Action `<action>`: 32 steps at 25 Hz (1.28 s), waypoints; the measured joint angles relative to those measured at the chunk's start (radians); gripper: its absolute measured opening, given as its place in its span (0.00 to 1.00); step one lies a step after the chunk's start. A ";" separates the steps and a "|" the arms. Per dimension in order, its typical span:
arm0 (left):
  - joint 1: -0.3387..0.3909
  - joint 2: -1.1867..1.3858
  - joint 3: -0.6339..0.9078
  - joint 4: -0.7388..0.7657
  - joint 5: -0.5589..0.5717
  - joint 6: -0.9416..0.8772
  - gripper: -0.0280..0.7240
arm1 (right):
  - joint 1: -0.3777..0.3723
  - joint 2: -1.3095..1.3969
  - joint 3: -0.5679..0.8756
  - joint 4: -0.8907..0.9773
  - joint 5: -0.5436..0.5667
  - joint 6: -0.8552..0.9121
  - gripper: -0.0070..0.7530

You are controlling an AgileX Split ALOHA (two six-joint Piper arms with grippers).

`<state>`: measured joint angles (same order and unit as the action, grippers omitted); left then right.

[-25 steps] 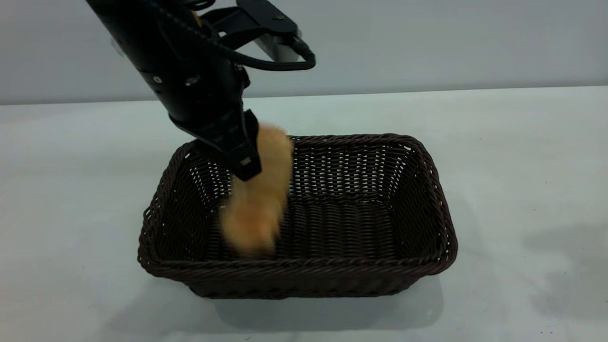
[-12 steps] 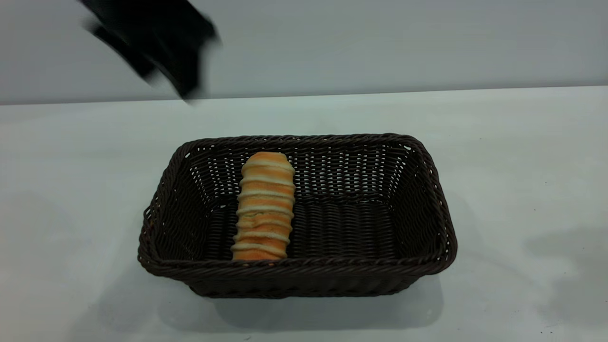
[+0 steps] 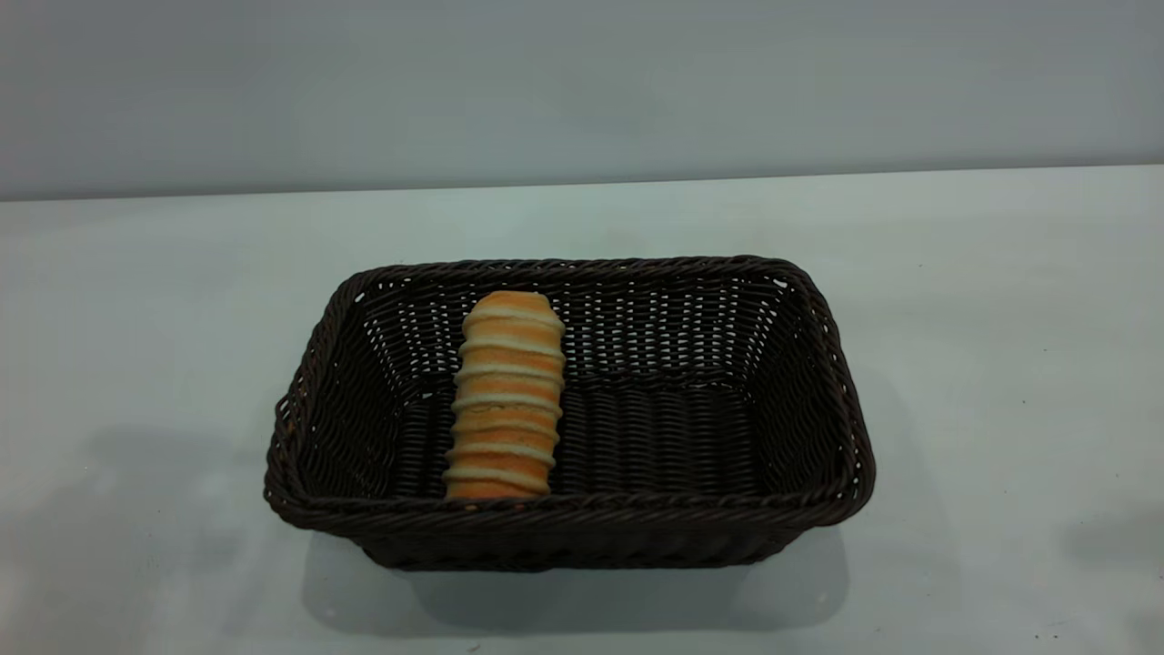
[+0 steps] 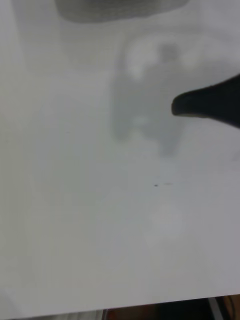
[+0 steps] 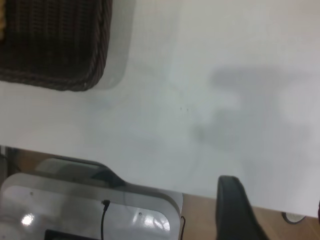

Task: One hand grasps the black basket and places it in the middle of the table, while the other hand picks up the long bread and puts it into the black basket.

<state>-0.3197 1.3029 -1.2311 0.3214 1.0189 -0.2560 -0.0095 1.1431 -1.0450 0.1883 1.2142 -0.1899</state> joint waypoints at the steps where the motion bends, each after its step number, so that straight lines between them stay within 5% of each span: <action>1: 0.000 -0.056 0.030 -0.007 0.000 -0.001 0.77 | 0.000 -0.024 0.013 0.000 0.004 0.000 0.56; 17: 0.000 -0.754 0.521 -0.074 -0.046 -0.046 0.77 | 0.000 -0.411 0.382 0.080 -0.038 -0.048 0.56; 32: 0.000 -1.185 0.625 -0.164 0.103 0.012 0.77 | 0.000 -0.827 0.449 0.018 -0.006 -0.111 0.56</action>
<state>-0.3197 0.1178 -0.6056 0.1578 1.1215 -0.2444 -0.0095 0.3159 -0.5963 0.2063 1.2079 -0.3014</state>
